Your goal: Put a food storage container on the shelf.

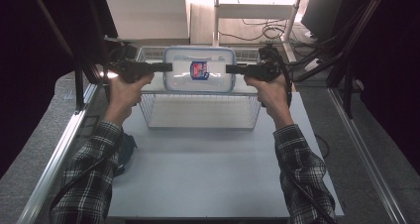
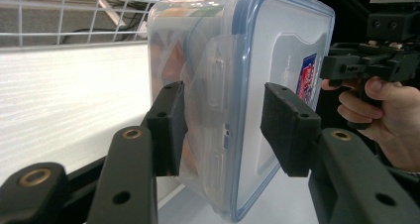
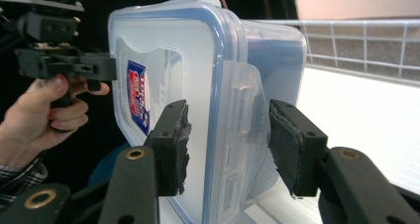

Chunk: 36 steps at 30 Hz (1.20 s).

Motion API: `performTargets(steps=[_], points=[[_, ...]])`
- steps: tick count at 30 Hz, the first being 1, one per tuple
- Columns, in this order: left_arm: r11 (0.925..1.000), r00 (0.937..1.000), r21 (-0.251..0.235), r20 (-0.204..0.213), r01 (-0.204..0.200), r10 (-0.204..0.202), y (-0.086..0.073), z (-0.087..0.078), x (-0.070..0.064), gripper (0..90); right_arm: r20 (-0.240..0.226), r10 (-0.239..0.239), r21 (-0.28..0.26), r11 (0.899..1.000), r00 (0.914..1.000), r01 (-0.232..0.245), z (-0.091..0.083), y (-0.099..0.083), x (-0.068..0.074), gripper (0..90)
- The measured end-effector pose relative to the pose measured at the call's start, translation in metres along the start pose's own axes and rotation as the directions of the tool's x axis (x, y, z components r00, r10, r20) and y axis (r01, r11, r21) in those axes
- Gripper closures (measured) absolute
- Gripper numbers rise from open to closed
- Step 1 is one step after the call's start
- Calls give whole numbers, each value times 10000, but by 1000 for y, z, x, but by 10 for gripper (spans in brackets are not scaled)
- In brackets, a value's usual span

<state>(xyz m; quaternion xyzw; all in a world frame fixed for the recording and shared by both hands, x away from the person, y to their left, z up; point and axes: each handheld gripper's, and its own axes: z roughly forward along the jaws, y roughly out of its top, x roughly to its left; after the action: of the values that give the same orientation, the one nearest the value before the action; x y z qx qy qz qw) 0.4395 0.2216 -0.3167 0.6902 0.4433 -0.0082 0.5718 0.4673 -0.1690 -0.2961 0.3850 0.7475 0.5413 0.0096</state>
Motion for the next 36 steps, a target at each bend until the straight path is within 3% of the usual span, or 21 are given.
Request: performTargets(steps=[7, 11, 14, 20, 27, 30, 36], points=[[9996, 9998, -217, -71, 161, -162, 1, 4, 3, 509, 28, 237, -158, 9996, 9997, -237, 2, 1, -3, 497], [9997, 9994, -239, -351, -34, 25, 0, 7, 1, 484, 44, 270, -246, 9993, 9996, -269, 3, 0, -5, 492], [9996, 9974, 100, -660, -267, 273, -3, 14, 0, 424, 136, 293, -213, 9994, 9995, -290, 5, 0, -6, 479], [10000, 9997, -55, -226, 73, -75, -8, 18, 6, 413, 412, 221, -151, 9997, 9989, -215, 8, 1, -6, 445], [9998, 9994, 73, -304, -170, 172, -11, 19, 5, 397, 639, 2, 45, 10000, 9980, -5, 9, 3, -3, 427], [9977, 9967, 344, -557, -577, 596, -14, 23, 2, 384, 796, -14, 151, 9999, 9968, 2, 10, 2, -3, 397], [9978, 9968, 264, -502, -608, 621, -16, 22, 3, 389, 867, -44, 274, 9996, 9962, 21, 11, 3, -3, 389]])
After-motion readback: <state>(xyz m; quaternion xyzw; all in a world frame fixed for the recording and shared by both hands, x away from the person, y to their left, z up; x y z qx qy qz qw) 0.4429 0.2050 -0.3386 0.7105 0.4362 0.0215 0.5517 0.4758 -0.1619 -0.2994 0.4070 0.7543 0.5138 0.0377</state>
